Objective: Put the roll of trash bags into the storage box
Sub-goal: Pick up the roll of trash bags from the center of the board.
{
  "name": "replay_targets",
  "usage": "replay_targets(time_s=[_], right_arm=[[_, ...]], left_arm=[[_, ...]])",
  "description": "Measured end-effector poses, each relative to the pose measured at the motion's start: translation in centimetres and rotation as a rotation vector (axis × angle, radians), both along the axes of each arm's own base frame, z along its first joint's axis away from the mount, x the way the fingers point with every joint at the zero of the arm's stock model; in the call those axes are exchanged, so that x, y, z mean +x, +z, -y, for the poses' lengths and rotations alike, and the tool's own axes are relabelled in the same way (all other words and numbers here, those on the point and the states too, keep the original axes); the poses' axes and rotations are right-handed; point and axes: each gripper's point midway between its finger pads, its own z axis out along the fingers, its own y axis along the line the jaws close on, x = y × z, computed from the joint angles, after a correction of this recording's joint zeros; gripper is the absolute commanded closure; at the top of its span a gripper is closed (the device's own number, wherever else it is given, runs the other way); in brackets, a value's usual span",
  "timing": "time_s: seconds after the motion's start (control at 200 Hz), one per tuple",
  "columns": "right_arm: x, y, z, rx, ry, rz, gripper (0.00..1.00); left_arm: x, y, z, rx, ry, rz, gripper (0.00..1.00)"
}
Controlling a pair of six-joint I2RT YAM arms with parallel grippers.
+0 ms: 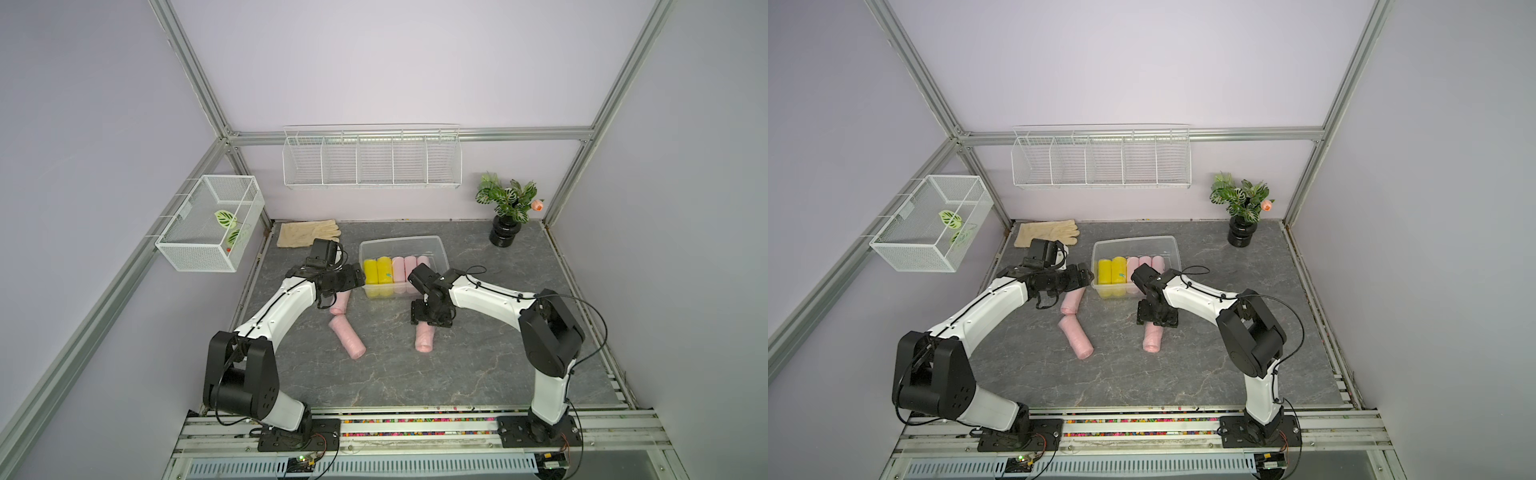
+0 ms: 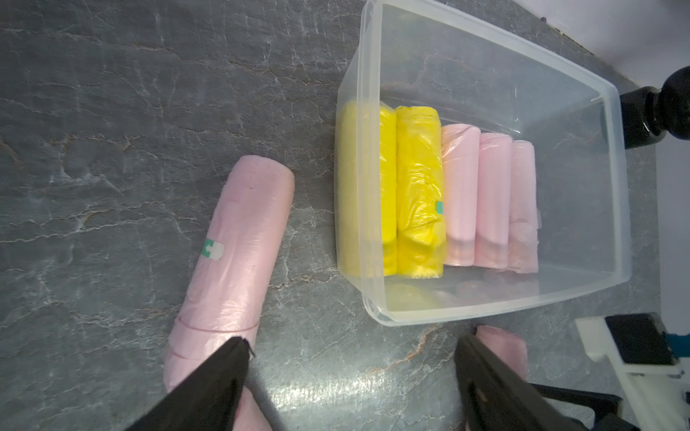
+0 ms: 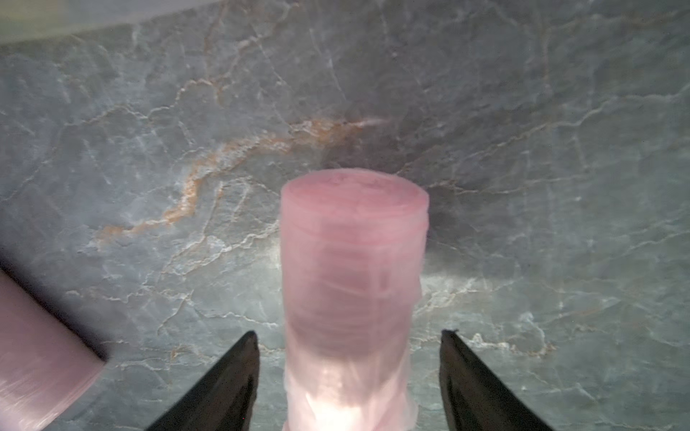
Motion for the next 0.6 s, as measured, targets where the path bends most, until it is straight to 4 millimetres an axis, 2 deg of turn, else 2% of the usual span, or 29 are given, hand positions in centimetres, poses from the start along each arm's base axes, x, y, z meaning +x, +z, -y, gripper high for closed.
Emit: replay_targets(time_s=[0.21, 0.435, 0.605], right_arm=[[-0.3, -1.0, -0.2, 0.011, -0.033, -0.022, 0.25], [-0.2, -1.1, -0.4, 0.020, -0.058, -0.024, 0.26], [-0.6, -2.0, -0.5, 0.009, -0.067, -0.045, 0.30]], left_arm=[[0.0, 0.0, 0.0, 0.000, 0.000, 0.000, 0.09], [0.0, 0.0, 0.0, 0.000, 0.000, 0.000, 0.09], [0.0, 0.0, 0.0, 0.000, 0.000, 0.000, 0.09]])
